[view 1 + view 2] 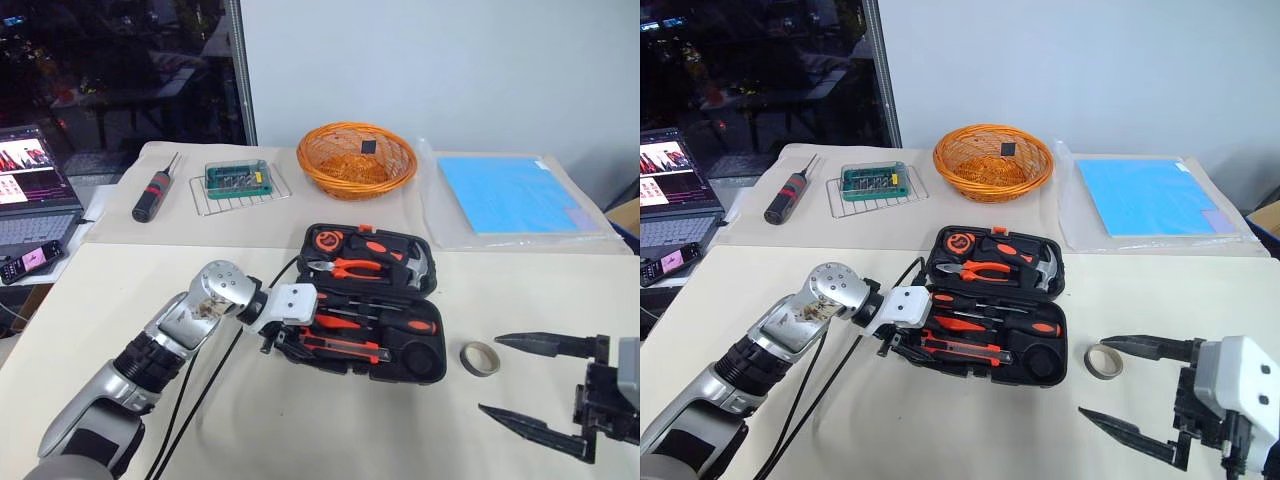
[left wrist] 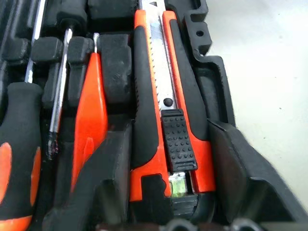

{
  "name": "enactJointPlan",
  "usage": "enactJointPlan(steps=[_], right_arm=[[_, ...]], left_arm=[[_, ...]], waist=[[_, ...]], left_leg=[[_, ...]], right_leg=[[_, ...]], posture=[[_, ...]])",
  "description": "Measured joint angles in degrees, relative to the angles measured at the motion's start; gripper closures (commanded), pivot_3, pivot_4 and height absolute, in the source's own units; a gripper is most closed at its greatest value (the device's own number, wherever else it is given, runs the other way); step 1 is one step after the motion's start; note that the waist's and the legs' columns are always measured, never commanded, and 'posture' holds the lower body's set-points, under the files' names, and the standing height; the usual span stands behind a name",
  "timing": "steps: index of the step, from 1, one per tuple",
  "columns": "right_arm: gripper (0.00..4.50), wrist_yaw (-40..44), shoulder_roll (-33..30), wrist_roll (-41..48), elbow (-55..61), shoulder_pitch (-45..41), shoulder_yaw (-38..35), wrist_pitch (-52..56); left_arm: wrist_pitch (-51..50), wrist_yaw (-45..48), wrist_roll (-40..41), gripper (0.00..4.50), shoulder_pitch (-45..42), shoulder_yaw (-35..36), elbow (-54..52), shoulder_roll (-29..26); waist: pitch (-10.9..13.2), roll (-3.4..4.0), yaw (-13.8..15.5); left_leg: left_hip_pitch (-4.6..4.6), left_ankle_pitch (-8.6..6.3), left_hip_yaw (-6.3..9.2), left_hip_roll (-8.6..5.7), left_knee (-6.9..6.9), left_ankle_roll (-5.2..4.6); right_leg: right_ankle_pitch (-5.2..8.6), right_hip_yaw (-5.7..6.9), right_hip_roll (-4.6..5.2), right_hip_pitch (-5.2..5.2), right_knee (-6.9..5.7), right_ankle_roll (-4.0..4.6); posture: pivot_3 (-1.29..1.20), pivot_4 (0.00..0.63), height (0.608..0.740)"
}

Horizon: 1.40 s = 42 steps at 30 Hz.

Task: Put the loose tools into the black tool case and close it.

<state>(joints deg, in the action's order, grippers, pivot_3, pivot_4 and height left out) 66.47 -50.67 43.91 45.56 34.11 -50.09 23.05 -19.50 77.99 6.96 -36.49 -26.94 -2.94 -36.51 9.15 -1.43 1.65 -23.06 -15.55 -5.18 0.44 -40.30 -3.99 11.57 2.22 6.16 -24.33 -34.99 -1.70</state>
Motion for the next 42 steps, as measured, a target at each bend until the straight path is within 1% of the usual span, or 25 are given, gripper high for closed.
enactJointPlan(steps=[1,4,5,8,10,13,15,16,17,20,23,26,29,30,31,32,33,35,36,37,38,39,40,41,42], right_arm=[[0.00,0.2,-0.3,0.0,-0.1,-0.3,0.0,0.0],[0.00,0.5,-0.4,0.0,0.0,-1.1,0.0,0.0],[0.00,0.5,-0.4,0.1,0.0,-1.2,0.0,0.0],[0.00,0.1,-0.3,0.1,0.1,-1.6,0.1,0.2],[0.00,-0.6,-0.3,0.1,0.3,-1.7,0.2,0.6],[0.00,-1.3,-0.3,0.2,0.9,-2.3,0.5,1.1],[0.00,-1.6,-0.3,0.3,1.2,-2.5,1.2,1.3],[0.00,-1.6,-0.4,0.3,1.2,-2.5,1.5,1.4],[0.00,-1.6,-0.4,0.2,1.2,-2.4,1.7,1.8],[0.00,-1.7,-0.9,-0.5,1.3,-1.1,1.9,3.2],[0.00,-2.6,-0.7,-2.1,1.3,0.7,1.9,4.7],[0.00,-5.9,0.9,-2.4,1.4,0.7,1.8,6.5],[0.00,-12.4,4.1,-4.7,1.7,0.4,1.8,8.1],[0.00,-14.2,4.2,-5.9,1.9,0.4,2.1,9.0],[0.00,-15.7,4.0,-7.4,2.0,0.7,2.6,10.0],[0.00,-17.1,3.7,-9.2,1.9,1.0,3.6,11.2],[0.00,-17.6,3.2,-10.1,1.5,1.2,4.4,11.7],[0.00,-18.9,1.5,-12.4,-0.2,0.1,7.0,13.0],[0.25,-19.9,-1.0,-13.5,-2.6,-2.5,10.0,15.1],[0.50,-20.6,-2.2,-14.1,-4.5,-3.9,11.4,16.3],[0.64,-21.3,-2.8,-14.6,-6.5,-5.4,12.7,17.4],[0.95,-21.4,-3.3,-15.7,-9.3,-6.9,14.7,17.9],[1.02,-21.3,-3.5,-15.8,-9.8,-7.0,15.2,18.0],[1.02,-20.9,-3.9,-16.4,-10.5,-6.9,16.4,18.0],[1.02,-20.1,-4.4,-17.2,-10.8,-6.9,17.3,17.4]], left_arm=[[-0.7,-0.3,0.9,0.30,0.7,1.1,0.0,0.6],[-3.1,-0.9,6.5,0.30,3.1,5.3,-1.1,2.3],[-4.5,-1.1,9.0,0.51,3.5,7.3,-1.8,2.5],[-9.6,-3.1,14.4,1.42,4.5,13.0,-3.9,2.8],[-11.1,-4.2,16.1,2.26,6.3,14.9,-5.2,2.8],[-12.9,-6.6,16.4,3.23,8.4,14.1,-5.3,3.4],[-12.8,-8.1,12.5,3.96,8.5,10.6,-4.9,2.7],[-12.6,-8.7,10.4,4.26,8.5,8.5,-4.5,2.1],[-11.8,-9.6,8.9,4.45,8.5,7.0,-3.9,2.1],[-10.1,-10.8,4.8,4.45,7.7,4.1,-3.7,1.5],[-9.1,-11.5,3.8,4.45,7.7,3.5,-4.0,2.1],[-8.3,-13.0,4.6,4.45,9.2,5.1,-4.0,4.7],[-8.0,-13.6,9.3,4.45,11.7,7.7,-5.5,8.3],[-8.8,-13.3,11.9,3.94,11.8,9.0,-7.0,8.5],[-10.2,-12.7,15.1,3.80,11.7,11.1,-9.2,8.3],[-12.0,-11.9,19.1,3.43,11.0,14.2,-12.2,7.7],[-13.2,-11.7,21.2,3.04,10.2,15.9,-13.8,7.3],[-15.7,-11.9,24.8,2.35,8.3,18.6,-16.1,6.7],[-17.2,-11.9,26.1,1.96,7.5,19.0,-16.5,5.8],[-18.1,-11.9,26.6,1.72,6.7,19.0,-16.6,5.5],[-18.6,-11.8,27.1,1.30,6.3,19.1,-16.8,5.1],[-19.9,-12.0,27.4,0.99,6.3,18.9,-17.6,4.4],[-20.2,-12.0,27.4,0.76,6.3,18.8,-17.7,4.4],[-20.8,-12.2,27.9,0.28,6.3,18.5,-17.8,4.4],[-21.3,-12.5,28.3,0.28,6.2,18.3,-18.0,4.4]], waist=[[0.0,0.00,-0.1],[0.0,-0.01,-0.1],[0.0,-0.02,-0.1],[0.0,-0.01,-0.1],[0.0,-0.01,-0.1],[0.0,-0.03,0.1],[0.0,-0.03,0.4],[0.0,-0.02,0.4],[0.0,-0.02,0.5],[-0.1,0.02,0.6],[-0.3,0.31,0.7],[-0.3,0.38,0.9],[-0.3,0.31,0.7],[-0.3,0.31,0.7],[-0.3,0.31,0.5],[-0.3,0.31,0.4],[-0.3,0.32,0.4],[-0.3,0.39,0.3],[-0.3,0.35,0.0],[-0.2,0.28,-0.1],[-0.2,0.29,-0.1],[-0.2,0.28,-0.2],[-0.2,0.29,-0.1],[-0.2,0.32,0.1],[-0.2,0.32,0.1]], left_leg=[[-0.02,0.00,-0.01,0.01,0.01,0.00],[-0.14,-0.01,0.06,0.04,0.00,-0.01],[-0.15,-0.01,0.07,0.03,-0.01,-0.02],[-0.12,-0.01,0.10,0.03,-0.01,-0.02],[-0.09,-0.01,0.09,0.01,-0.01,-0.02],[-0.10,-0.01,0.09,0.01,-0.08,-0.02],[-0.06,-0.01,0.06,-0.02,-0.10,-0.02],[-0.04,-0.01,0.05,-0.03,-0.10,-0.02],[-0.02,-0.01,0.03,-0.03,-0.10,-0.02],[0.12,-0.02,0.02,0.01,-0.07,-0.02],[0.16,-0.03,0.03,0.01,-0.07,-0.04],[0.13,-0.03,0.03,0.01,-0.08,-0.04],[-0.08,-0.01,0.04,0.03,-0.10,-0.02],[-0.13,-0.01,0.03,0.04,-0.10,-0.01],[-0.17,0.00,0.03,0.06,-0.10,0.00],[-0.15,0.00,0.02,0.10,-0.10,0.00],[-0.13,0.00,0.03,0.10,-0.10,0.00],[-0.06,0.00,0.01,0.03,-0.10,0.00],[0.02,0.00,-0.04,0.01,-0.12,-0.01],[0.01,0.01,-0.06,-0.03,-0.16,-0.02],[-0.05,0.06,-0.02,-0.08,-0.16,-0.10],[-0.03,0.06,-0.06,-0.09,-0.16,-0.10],[-0.04,0.06,-0.04,-0.11,-0.16,-0.10],[-0.09,0.06,0.03,-0.14,-0.16,-0.10],[-0.12,0.06,0.03,-0.13,-0.15,-0.10]], right_leg=[[-0.02,-0.01,0.00,-0.03,0.00,0.02],[-0.24,0.04,0.00,-0.10,0.00,-0.02],[-0.27,0.05,0.01,-0.10,0.00,-0.08],[-0.28,0.06,0.04,-0.05,0.00,-0.16],[-0.23,0.05,0.05,-0.02,0.00,-0.23],[-0.14,0.06,0.04,0.00,0.00,-0.12],[-0.08,0.03,0.03,0.03,0.01,-0.09],[-0.08,0.02,0.03,0.05,0.01,-0.06],[-0.07,0.00,0.03,0.05,0.00,-0.05],[-0.05,-0.01,0.05,0.16,0.02,0.00],[-0.04,0.00,0.16,0.19,0.02,0.01],[-0.03,0.02,0.25,0.15,0.00,-0.05],[-0.08,0.03,0.27,-0.04,-0.01,-0.01],[-0.15,0.03,0.26,-0.10,-0.03,0.10],[-0.20,0.03,0.26,-0.15,-0.02,0.19],[-0.22,0.03,0.24,-0.15,-0.02,0.30],[-0.20,0.06,0.17,-0.12,-0.02,0.32],[-0.08,0.03,0.07,-0.02,-0.02,0.10],[-0.07,-0.01,0.04,0.06,0.00,0.00],[-0.07,-0.01,0.04,0.05,-0.01,-0.06],[-0.07,0.00,0.05,0.03,0.01,-0.11],[-0.06,-0.01,0.02,0.04,0.01,-0.12],[-0.06,-0.01,0.03,0.04,0.00,-0.13],[-0.03,0.00,0.02,0.00,-0.02,-0.15],[-0.03,0.00,-0.01,-0.02,-0.01,-0.14]], posture=[[0.00,0.150,0.740],[0.00,0.150,0.740],[0.00,0.150,0.740],[0.00,0.150,0.740],[0.00,0.150,0.740],[0.00,0.150,0.740],[0.00,0.150,0.740],[0.00,0.150,0.740],[0.00,0.150,0.740],[0.00,0.150,0.740],[0.00,0.150,0.740],[0.00,0.150,0.740],[0.00,0.150,0.740],[0.00,0.150,0.740],[0.00,0.150,0.740],[0.00,0.150,0.740],[0.00,0.150,0.740],[0.00,0.150,0.740],[0.00,0.150,0.740],[0.00,0.150,0.740],[0.00,0.150,0.740],[0.00,0.150,0.740],[0.00,0.150,0.740],[0.00,0.150,0.740],[0.00,0.150,0.740]])
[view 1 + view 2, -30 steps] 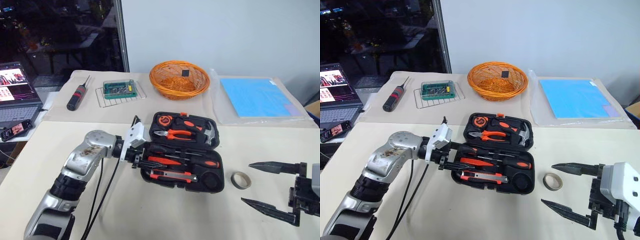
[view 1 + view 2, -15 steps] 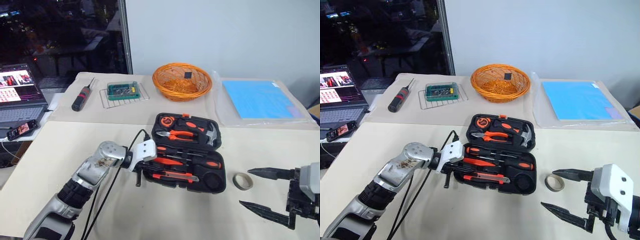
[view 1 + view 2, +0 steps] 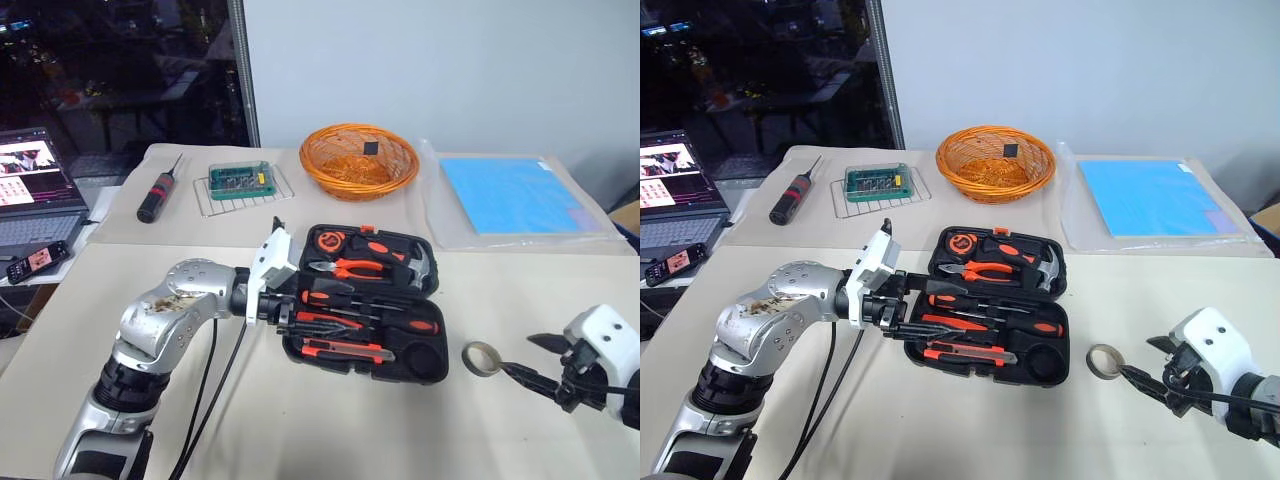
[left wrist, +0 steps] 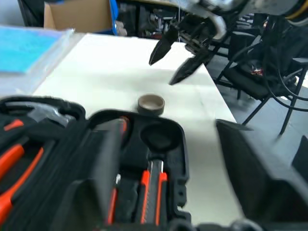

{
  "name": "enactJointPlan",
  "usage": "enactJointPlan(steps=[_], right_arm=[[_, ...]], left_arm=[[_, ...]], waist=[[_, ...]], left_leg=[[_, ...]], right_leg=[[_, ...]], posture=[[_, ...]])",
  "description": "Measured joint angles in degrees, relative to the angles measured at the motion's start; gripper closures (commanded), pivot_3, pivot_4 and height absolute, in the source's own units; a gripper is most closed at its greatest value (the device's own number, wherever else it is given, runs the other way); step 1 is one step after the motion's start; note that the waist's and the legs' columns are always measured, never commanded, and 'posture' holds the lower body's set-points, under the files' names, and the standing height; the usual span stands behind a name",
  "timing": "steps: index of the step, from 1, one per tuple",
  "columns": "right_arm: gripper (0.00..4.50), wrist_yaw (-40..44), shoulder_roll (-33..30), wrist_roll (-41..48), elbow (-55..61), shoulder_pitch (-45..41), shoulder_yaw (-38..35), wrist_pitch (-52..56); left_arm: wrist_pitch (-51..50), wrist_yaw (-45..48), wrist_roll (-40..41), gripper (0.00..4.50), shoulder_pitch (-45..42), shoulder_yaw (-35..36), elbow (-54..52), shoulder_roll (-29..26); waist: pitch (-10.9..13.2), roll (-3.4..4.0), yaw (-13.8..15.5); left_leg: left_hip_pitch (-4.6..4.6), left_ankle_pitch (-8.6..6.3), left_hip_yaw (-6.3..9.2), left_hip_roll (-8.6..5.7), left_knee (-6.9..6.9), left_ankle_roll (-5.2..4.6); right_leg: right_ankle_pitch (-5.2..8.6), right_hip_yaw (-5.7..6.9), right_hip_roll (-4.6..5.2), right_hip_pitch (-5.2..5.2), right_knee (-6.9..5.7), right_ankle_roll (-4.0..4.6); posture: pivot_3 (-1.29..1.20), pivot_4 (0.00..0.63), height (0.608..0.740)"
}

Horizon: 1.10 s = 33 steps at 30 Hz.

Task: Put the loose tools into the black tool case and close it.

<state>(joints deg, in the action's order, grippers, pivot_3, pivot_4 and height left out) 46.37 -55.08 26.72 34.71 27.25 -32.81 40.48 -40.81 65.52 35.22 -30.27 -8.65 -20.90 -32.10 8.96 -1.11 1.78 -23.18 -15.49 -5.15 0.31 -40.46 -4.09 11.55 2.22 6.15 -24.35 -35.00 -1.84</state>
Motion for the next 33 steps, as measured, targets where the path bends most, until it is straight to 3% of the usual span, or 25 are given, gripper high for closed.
enactJointPlan(steps=[8,11,19,25,29,33], right_arm=[[1.02,4.7,-2.3,-1.2,-1.8,-4.8,8.1,-0.7],[1.73,5.8,-3.8,-2.8,-4.4,-6.8,11.6,-1.4],[4.41,6.7,-4.7,-8.6,-12.4,-12.8,20.7,-6.1],[4.41,9.6,-4.9,-7.0,-10.3,-13.0,18.8,-5.6],[4.41,13.2,-8.8,-0.3,-2.3,-14.5,14.3,0.4],[4.41,12.9,-12.2,5.2,4.3,-25.0,17.1,6.6]], left_arm=[[-4.7,-5.2,1.0,0.28,-4.1,-4.1,-3.4,3.6],[-6.6,-7.8,1.1,0.25,-4.9,-5.2,-4.8,4.8],[-9.7,-12.9,1.9,0.25,-4.8,-6.5,-7.9,6.6],[-12.1,-14.6,3.7,0.25,-4.6,-7.0,-10.0,6.1],[-12.1,-10.7,5.4,0.25,-2.7,-7.0,-10.4,1.0],[-11.7,-7.1,6.5,0.25,-1.0,-6.1,-10.9,-3.0]], waist=[[0.1,-0.24,0.0],[0.2,-0.27,0.0],[0.2,-0.29,-0.3],[0.2,-0.30,-0.3],[0.3,-0.20,-0.9],[0.3,-0.24,-1.1]], left_leg=[[-0.04,-0.02,0.02,-0.14,-0.01,-0.05],[-0.01,-0.02,0.03,-0.15,-0.01,-0.05],[-0.02,-0.01,0.04,-0.17,-0.01,-0.05],[0.00,-0.01,0.04,-0.16,-0.02,-0.05],[0.02,0.00,0.05,-0.06,-0.02,-0.01],[0.09,0.04,0.06,0.00,-0.02,0.05]], right_leg=[[-0.06,-0.06,0.05,0.05,0.05,-0.10],[-0.06,-0.08,0.05,0.06,0.03,-0.10],[-0.08,-0.09,0.04,0.05,0.01,-0.07],[-0.11,-0.09,0.04,0.05,-0.02,-0.13],[-0.18,-0.08,-0.03,0.04,-0.03,-0.23],[-0.08,-0.07,-0.03,0.07,-0.01,-0.06]], posture=[[0.00,0.150,0.740],[0.00,0.150,0.740],[0.00,0.150,0.740],[0.00,0.150,0.740],[0.00,0.150,0.740],[0.00,0.150,0.740]])
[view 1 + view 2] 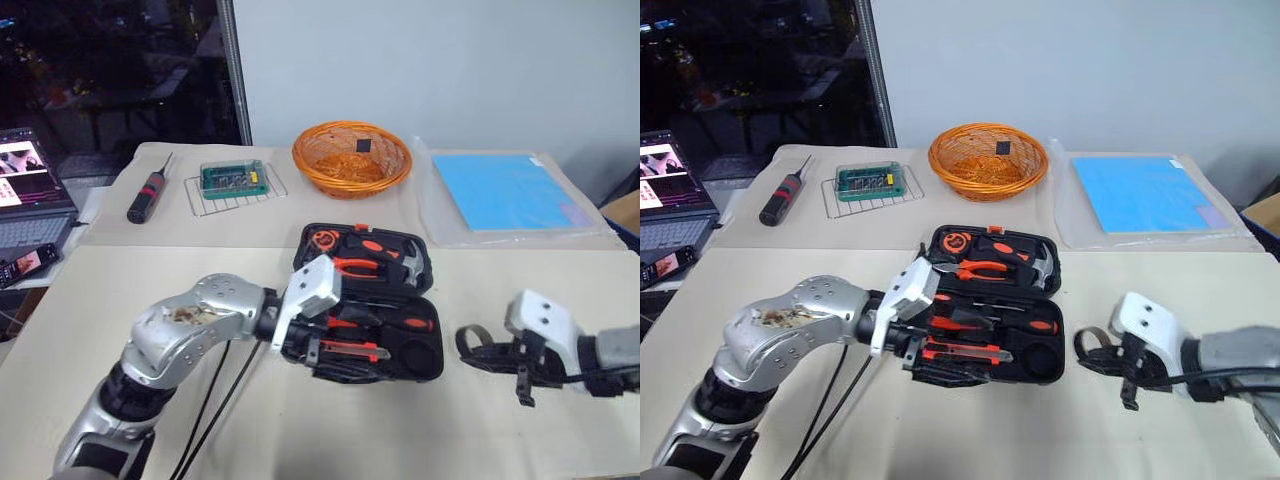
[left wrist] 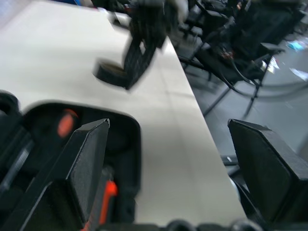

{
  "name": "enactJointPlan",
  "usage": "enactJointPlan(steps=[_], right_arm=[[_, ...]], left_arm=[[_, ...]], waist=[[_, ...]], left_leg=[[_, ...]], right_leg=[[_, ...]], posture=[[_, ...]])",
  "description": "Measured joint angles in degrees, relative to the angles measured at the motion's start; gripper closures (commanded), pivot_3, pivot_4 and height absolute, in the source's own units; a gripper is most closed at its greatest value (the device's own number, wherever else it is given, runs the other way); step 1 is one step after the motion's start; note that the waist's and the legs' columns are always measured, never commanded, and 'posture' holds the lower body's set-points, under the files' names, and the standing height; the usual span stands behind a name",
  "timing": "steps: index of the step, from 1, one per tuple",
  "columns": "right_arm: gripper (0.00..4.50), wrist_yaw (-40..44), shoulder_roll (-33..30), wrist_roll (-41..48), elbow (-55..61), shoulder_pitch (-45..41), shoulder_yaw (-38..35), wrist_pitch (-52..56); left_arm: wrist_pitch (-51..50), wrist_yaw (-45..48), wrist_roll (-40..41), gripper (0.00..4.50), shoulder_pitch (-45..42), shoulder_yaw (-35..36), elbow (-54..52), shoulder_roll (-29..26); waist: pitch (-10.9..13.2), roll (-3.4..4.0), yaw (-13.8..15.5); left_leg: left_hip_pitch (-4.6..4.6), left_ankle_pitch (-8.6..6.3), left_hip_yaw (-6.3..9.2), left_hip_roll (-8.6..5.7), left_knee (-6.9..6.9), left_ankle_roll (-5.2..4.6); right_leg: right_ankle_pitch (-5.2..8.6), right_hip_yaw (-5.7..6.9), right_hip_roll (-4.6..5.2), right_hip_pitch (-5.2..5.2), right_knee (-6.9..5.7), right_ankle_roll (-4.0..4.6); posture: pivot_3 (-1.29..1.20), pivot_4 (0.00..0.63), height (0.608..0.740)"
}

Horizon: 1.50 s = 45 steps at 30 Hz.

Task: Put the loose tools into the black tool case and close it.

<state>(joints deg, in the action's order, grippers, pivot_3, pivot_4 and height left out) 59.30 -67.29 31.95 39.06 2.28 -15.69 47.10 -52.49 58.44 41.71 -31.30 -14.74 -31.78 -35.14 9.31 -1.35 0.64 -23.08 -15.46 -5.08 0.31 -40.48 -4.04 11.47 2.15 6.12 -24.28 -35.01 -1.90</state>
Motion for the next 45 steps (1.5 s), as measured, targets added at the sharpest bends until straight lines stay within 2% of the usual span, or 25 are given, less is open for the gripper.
enactJointPlan(steps=[5,10,19,21,22,23,25,32,37,40,42,45], right_arm=[[4.41,-0.8,-1.5,1.3,2.8,-11.2,14.0,6.2],[4.41,-0.8,-1.9,-2.4,1.6,-15.2,23.7,7.2],[4.41,0.7,-0.5,-8.7,-3.3,-21.6,33.9,6.9],[3.74,1.6,-0.5,-9.3,-4.0,-22.2,34.7,6.4],[3.57,2.0,-0.5,-10.0,-4.4,-22.4,35.1,5.6],[3.14,2.5,-0.5,-10.7,-4.9,-22.7,35.2,5.0],[2.57,2.7,-0.6,-11.1,-5.2,-22.7,35.0,4.3],[2.57,5.4,-0.7,-7.5,-3.7,-20.6,30.2,3.7],[2.57,3.5,3.3,-1.5,-1.1,-16.2,19.5,3.8],[2.57,-7.3,14.3,0.9,0.1,-15.2,8.7,6.0],[2.57,-13.2,16.5,0.9,0.0,-17.0,6.4,10.2],[2.57,-24.5,22.6,-0.1,-4.5,-22.2,2.9,20.0]], left_arm=[[4.4,6.8,0.4,0.25,1.4,4.5,2.8,-6.9],[10.4,11.7,-0.6,0.25,6.5,7.2,6.4,-10.0],[18.7,18.2,-2.4,0.25,11.1,11.3,12.8,-12.9],[19.5,18.8,-2.7,0.25,11.6,11.3,13.1,-12.9],[20.0,19.0,-2.8,0.25,11.8,11.3,13.2,-12.9],[20.4,19.2,-3.3,0.25,12.0,11.4,13.3,-12.9],[21.4,19.4,-3.4,0.25,12.8,11.7,13.7,-12.9],[22.3,18.7,-3.9,0.25,14.6,13.3,15.6,-12.7],[17.5,9.5,-3.3,0.25,14.1,14.4,17.4,-8.0],[9.8,-4.1,-3.5,0.25,9.6,15.5,19.9,-1.2],[5.4,-10.2,-3.9,0.25,6.4,15.4,20.8,0.9],[-0.6,-20.6,-5.4,0.25,-0.1,16.0,25.7,7.3]], waist=[[0.1,-0.05,0.3],[0.1,-0.05,0.2],[0.1,-0.04,0.2],[0.1,-0.04,0.2],[0.1,-0.05,0.2],[0.1,-0.04,0.2],[0.1,-0.04,0.3],[0.1,-0.04,0.3],[0.1,-0.06,0.4],[0.2,-0.21,0.8],[0.2,-0.21,0.8],[0.2,-0.22,0.8]], left_leg=[[-0.18,-0.01,0.00,-0.04,0.00,0.00],[-0.27,-0.04,-0.05,-0.20,0.00,0.01],[-0.27,-0.14,-0.04,-0.28,0.00,-0.15],[-0.26,-0.14,-0.01,-0.27,0.00,-0.15],[-0.24,-0.14,0.00,-0.26,0.00,-0.14],[-0.24,-0.14,0.00,-0.27,0.00,-0.14],[-0.24,-0.15,0.01,-0.27,0.00,-0.13],[-0.31,-0.19,0.03,-0.26,0.01,-0.05],[-0.24,-0.24,0.09,-0.25,0.01,-0.13],[-0.22,-0.13,0.20,-0.25,-0.03,-0.03],[-0.25,-0.02,0.19,-0.31,-0.03,-0.01],[-0.22,0.09,0.17,-0.33,-0.13,-0.02]], right_leg=[[-0.08,0.05,0.08,-0.20,0.02,0.27],[0.01,0.10,0.29,-0.24,0.03,0.19],[0.02,0.14,0.41,-0.26,0.02,0.18],[0.02,0.17,0.40,-0.24,0.02,0.19],[0.02,0.18,0.40,-0.21,0.02,0.19],[0.02,0.18,0.41,-0.21,0.02,0.18],[0.02,0.19,0.41,-0.20,0.02,0.17],[-0.11,0.22,0.42,-0.26,0.03,-0.09],[-0.18,0.20,0.44,-0.13,0.05,-0.19],[-0.40,0.18,0.41,-0.08,0.01,-0.25],[-0.57,0.14,0.41,-0.12,0.02,-0.27],[-0.78,0.18,0.40,-0.05,0.03,-0.21]], posture=[[0.00,0.150,0.740],[0.00,0.150,0.740],[0.00,0.150,0.740],[0.00,0.150,0.740],[0.00,0.150,0.740],[0.00,0.150,0.740],[0.00,0.150,0.740],[0.00,0.150,0.740],[0.00,0.150,0.740],[0.00,0.150,0.740],[0.00,0.150,0.740],[0.00,0.150,0.740]])
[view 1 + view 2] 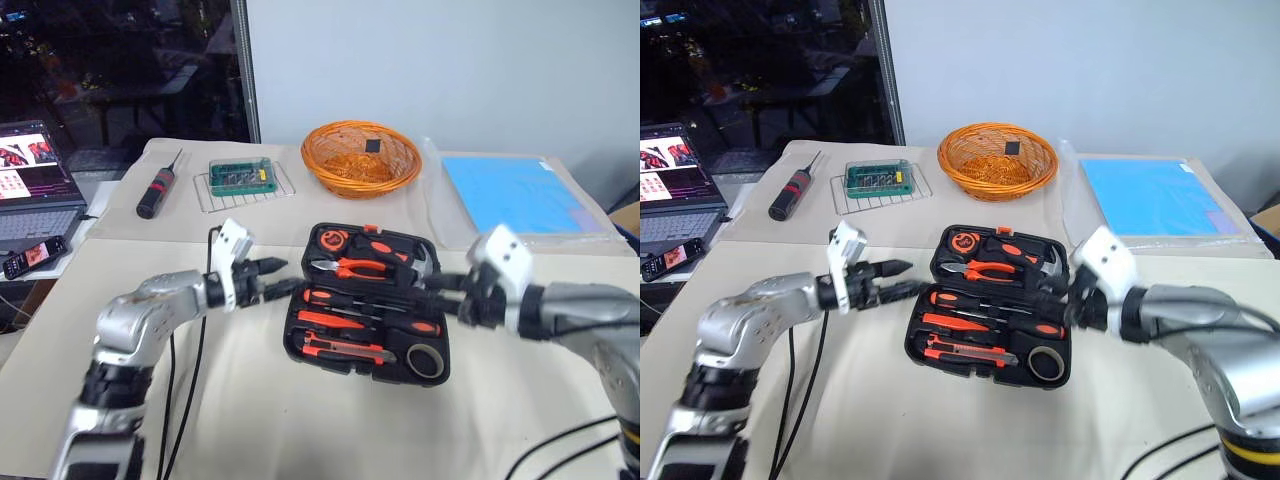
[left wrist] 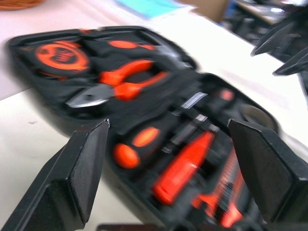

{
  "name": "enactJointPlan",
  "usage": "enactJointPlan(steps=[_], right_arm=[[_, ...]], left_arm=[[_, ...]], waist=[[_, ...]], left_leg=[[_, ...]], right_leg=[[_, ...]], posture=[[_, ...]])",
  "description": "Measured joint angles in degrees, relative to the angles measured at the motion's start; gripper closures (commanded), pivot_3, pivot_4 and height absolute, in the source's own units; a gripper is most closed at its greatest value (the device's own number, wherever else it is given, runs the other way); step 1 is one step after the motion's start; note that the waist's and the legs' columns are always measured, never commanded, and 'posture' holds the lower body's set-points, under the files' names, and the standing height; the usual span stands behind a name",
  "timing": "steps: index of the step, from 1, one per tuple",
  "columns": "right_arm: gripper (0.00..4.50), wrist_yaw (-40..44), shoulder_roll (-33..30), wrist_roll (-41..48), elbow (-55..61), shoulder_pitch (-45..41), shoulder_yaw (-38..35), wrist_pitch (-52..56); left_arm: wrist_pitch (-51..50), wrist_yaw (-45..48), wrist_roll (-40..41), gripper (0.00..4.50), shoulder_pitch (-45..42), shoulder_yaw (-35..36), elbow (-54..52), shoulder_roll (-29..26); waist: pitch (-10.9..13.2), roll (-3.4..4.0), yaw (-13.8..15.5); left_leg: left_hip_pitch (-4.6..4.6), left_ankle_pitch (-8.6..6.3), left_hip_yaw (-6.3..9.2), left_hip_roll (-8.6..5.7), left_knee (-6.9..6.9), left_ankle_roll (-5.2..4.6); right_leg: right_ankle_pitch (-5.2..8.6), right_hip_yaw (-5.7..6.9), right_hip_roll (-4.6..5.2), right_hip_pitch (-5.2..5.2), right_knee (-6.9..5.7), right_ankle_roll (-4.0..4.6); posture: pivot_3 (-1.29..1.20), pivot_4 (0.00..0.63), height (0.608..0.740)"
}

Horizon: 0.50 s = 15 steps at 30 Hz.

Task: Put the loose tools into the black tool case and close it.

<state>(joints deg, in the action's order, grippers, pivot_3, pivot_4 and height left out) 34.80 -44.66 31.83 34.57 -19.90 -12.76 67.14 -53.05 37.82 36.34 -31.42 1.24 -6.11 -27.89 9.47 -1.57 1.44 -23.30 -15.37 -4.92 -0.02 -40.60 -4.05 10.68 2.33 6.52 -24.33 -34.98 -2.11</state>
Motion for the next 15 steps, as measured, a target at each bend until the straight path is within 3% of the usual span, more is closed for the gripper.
enactJointPlan(steps=[5,9,11,12,15], right_arm=[[2.57,-11.7,7.2,-4.8,-12.9,-8.1,1.1,7.6],[2.57,-16.0,9.6,-8.8,-25.7,-15.1,2.8,7.7],[2.50,-16.7,10.3,-10.4,-31.7,-17.0,4.0,7.0],[3.05,-16.6,10.4,-10.8,-34.5,-17.7,4.9,6.4],[3.93,-15.0,10.7,-10.7,-37.9,-19.5,5.7,5.8]], left_arm=[[-3.7,-12.5,-3.0,0.25,-8.9,2.6,13.6,8.3],[-3.0,-15.5,-5.6,0.25,-15.7,3.6,24.6,9.7],[-2.3,-15.8,-7.2,0.80,-18.3,3.8,29.6,10.0],[-1.6,-15.0,-8.1,0.99,-19.1,3.1,32.0,10.0],[0.7,-12.2,-10.3,2.17,-20.1,0.8,36.3,10.2]], waist=[[0.0,0.01,-0.6],[0.0,0.02,-1.1],[0.0,0.02,-1.1],[0.0,0.02,-1.1],[0.0,0.03,-1.1]], left_leg=[[-0.09,0.08,-0.14,-0.08,-0.01,-0.09],[-0.12,0.09,-0.19,-0.10,0.06,-0.08],[-0.19,0.11,-0.23,-0.13,0.17,-0.06],[-0.19,0.25,-0.26,-0.12,0.26,0.18],[-0.25,0.27,-0.27,-0.13,0.33,0.21]], right_leg=[[-0.04,-0.03,-0.05,-0.15,-0.06,0.05],[-0.04,-0.02,-0.16,-0.20,-0.06,0.05],[-0.04,-0.01,-0.16,-0.26,-0.02,0.04],[-0.04,-0.02,-0.16,-0.27,-0.04,0.03],[-0.07,0.01,-0.17,-0.21,0.00,-0.06]], posture=[[0.00,0.150,0.740],[0.00,0.150,0.740],[0.00,0.150,0.740],[0.00,0.150,0.740],[0.00,0.150,0.740]])
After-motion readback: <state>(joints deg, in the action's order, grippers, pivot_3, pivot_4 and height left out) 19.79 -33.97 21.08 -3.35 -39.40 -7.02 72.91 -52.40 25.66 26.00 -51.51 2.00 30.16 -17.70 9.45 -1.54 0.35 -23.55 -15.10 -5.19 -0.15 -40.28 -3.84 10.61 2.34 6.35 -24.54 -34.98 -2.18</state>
